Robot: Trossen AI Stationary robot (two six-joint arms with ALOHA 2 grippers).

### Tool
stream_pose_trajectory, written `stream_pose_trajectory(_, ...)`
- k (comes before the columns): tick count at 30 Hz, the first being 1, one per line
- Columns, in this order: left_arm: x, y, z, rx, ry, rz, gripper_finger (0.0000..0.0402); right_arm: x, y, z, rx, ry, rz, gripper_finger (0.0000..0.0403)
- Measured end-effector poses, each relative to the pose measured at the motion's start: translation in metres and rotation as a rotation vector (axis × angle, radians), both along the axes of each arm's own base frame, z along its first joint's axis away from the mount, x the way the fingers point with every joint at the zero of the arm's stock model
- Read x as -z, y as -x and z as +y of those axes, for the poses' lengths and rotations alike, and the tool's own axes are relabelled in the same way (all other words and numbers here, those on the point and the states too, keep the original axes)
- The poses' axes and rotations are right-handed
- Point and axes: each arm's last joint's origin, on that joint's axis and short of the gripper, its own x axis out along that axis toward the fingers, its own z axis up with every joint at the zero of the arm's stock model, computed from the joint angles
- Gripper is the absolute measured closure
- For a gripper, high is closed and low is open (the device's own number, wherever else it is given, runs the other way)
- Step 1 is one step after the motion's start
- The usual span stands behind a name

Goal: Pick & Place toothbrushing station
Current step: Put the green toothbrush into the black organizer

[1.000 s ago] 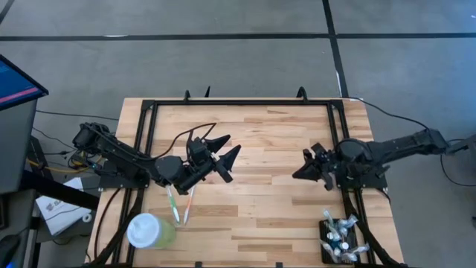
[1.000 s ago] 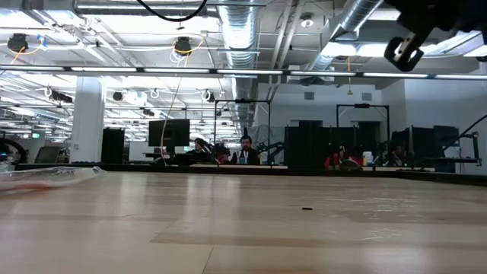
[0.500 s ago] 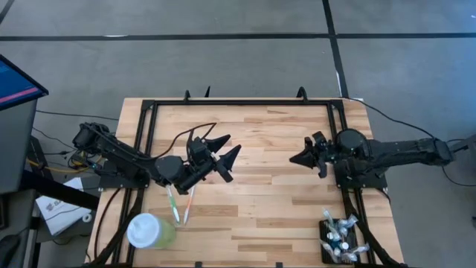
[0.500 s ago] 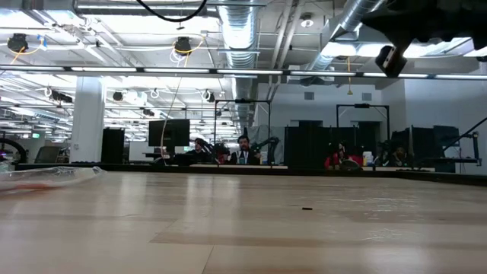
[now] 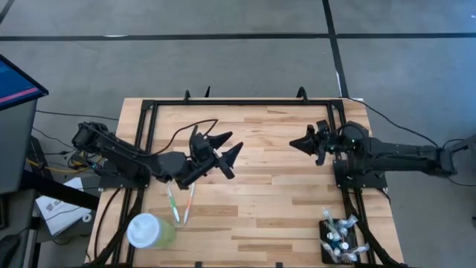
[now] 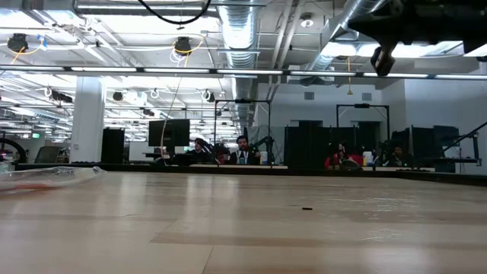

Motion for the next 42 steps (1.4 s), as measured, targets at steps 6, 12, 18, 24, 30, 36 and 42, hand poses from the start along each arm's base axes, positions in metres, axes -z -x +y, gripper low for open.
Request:
stream_pose_trajectory(6,0.003,-0.007,0.008,0.049,0.042,0.048,0.0165,0.000,0.002,-0.006,-0.051,-0.091,0.001,0.0403)
stream_pose_trajectory(12,0.001,-0.013,0.017,0.088,0.072,0.126,0.0217,0.000,0.003,-0.007,-0.130,-0.193,0.011,0.0403)
stream_pose_trajectory(18,-0.002,-0.018,0.032,0.166,0.177,0.185,0.0254,0.000,0.003,-0.006,-0.143,-0.310,0.015,0.0403)
stream_pose_trajectory(24,0.009,-0.019,0.043,0.242,0.329,0.255,0.0271,0.000,0.001,-0.004,-0.160,-0.339,0.024,0.0403)
stream_pose_trajectory(30,0.020,-0.018,0.055,0.333,0.500,0.327,0.0290,0.001,-0.001,-0.004,-0.201,-0.380,0.053,0.0403)
stream_pose_trajectory(36,0.034,-0.013,0.065,0.380,0.672,0.455,0.0324,-0.016,-0.011,-0.006,-0.222,-0.351,0.066,0.0403)
stream_pose_trajectory(42,0.049,-0.002,0.072,0.375,0.860,0.613,0.0354,-0.025,-0.024,-0.008,-0.258,-0.306,0.169,0.0403)
